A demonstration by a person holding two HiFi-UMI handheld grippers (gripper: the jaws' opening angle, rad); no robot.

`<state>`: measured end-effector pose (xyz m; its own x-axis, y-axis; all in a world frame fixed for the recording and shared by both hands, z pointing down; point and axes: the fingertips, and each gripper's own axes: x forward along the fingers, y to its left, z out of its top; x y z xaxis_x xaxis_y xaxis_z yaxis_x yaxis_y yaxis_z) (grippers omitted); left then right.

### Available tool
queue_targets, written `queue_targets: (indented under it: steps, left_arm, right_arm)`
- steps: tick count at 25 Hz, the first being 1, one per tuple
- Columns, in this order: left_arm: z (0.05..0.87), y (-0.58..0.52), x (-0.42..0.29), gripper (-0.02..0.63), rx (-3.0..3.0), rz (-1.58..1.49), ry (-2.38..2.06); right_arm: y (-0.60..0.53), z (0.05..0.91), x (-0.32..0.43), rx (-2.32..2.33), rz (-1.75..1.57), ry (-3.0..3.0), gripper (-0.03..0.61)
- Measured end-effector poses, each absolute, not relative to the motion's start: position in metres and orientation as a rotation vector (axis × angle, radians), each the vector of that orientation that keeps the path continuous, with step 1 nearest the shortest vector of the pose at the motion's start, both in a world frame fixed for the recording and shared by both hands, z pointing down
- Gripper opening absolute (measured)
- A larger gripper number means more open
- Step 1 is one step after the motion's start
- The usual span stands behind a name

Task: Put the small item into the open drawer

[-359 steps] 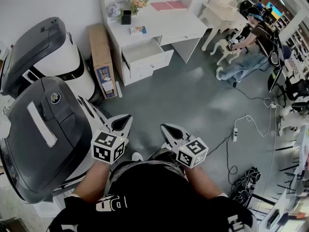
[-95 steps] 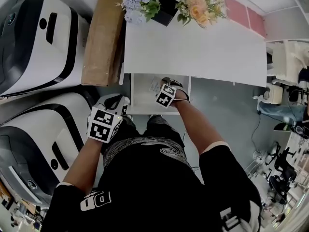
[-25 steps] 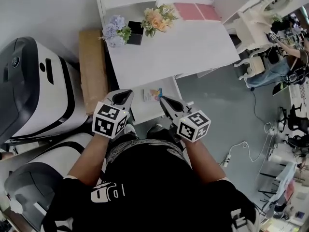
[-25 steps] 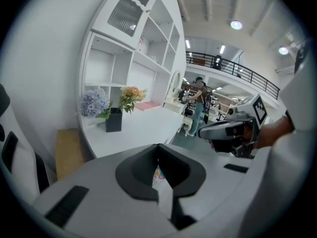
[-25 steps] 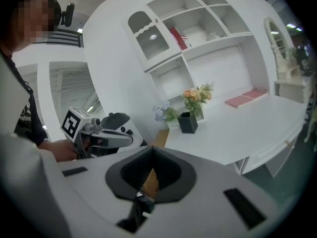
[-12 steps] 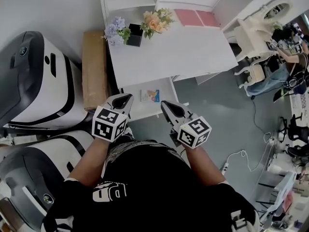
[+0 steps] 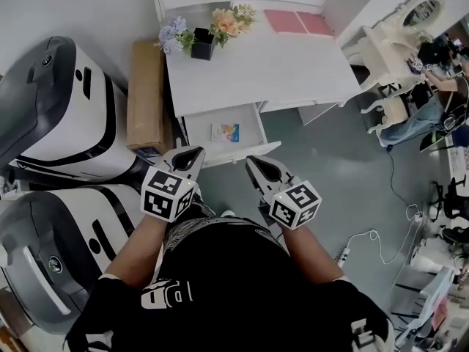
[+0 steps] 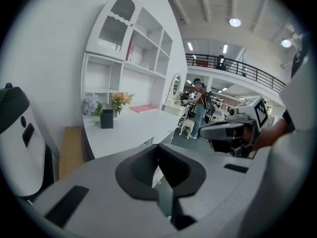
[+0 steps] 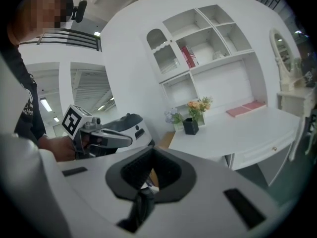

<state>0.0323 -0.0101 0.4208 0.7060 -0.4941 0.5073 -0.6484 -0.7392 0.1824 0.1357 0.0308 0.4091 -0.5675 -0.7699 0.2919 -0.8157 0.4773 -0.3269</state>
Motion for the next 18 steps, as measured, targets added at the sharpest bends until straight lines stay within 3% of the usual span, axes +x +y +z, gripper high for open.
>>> queue_targets:
  steps: [18]
  left_arm:
    - [0.426,0.052,0.024,0.014,2.552,0.655,-0.959]
  right_arm:
    - [0.083,0.417,0.127,1.359,0.671,-2.641,0.006]
